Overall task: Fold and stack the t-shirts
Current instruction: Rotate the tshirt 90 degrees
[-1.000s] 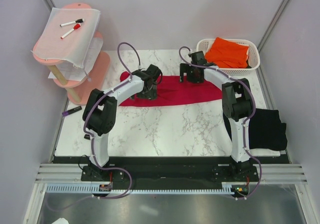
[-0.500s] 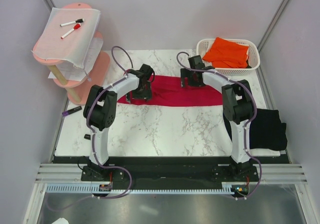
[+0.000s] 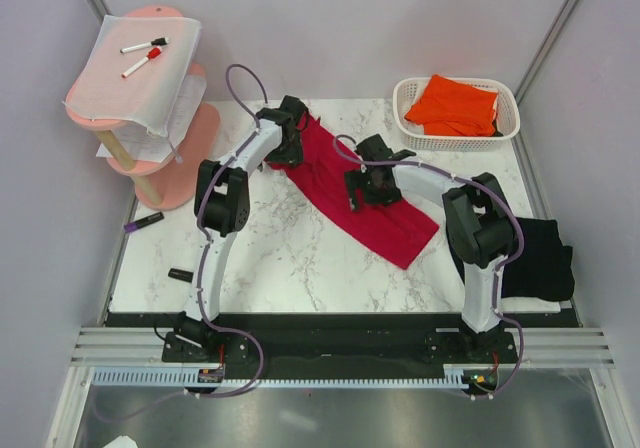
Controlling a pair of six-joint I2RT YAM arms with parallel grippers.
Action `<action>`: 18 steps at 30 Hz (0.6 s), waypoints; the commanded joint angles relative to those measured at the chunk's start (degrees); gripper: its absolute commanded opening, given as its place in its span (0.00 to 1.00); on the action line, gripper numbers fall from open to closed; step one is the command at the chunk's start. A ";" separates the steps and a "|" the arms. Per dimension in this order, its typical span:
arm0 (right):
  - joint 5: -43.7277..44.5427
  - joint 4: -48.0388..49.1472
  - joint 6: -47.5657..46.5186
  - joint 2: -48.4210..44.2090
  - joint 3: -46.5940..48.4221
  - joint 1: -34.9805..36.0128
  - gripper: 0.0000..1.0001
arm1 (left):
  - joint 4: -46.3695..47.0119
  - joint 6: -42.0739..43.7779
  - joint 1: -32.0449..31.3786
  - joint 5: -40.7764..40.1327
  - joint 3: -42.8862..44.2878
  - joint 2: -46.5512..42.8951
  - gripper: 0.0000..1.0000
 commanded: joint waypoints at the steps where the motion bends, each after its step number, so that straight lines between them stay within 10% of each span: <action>1: -14.05 -7.50 3.36 1.35 -3.42 4.34 0.98 | -4.79 3.89 2.09 -0.33 14.26 6.26 0.97; 8: -22.33 -5.48 4.68 -1.37 -1.50 7.16 0.98 | -2.77 5.82 2.54 3.36 15.28 1.39 0.95; 18: -18.81 -5.12 5.73 -4.02 12.47 3.75 0.98 | 16.21 2.23 -4.65 16.10 -27.48 -32.44 0.95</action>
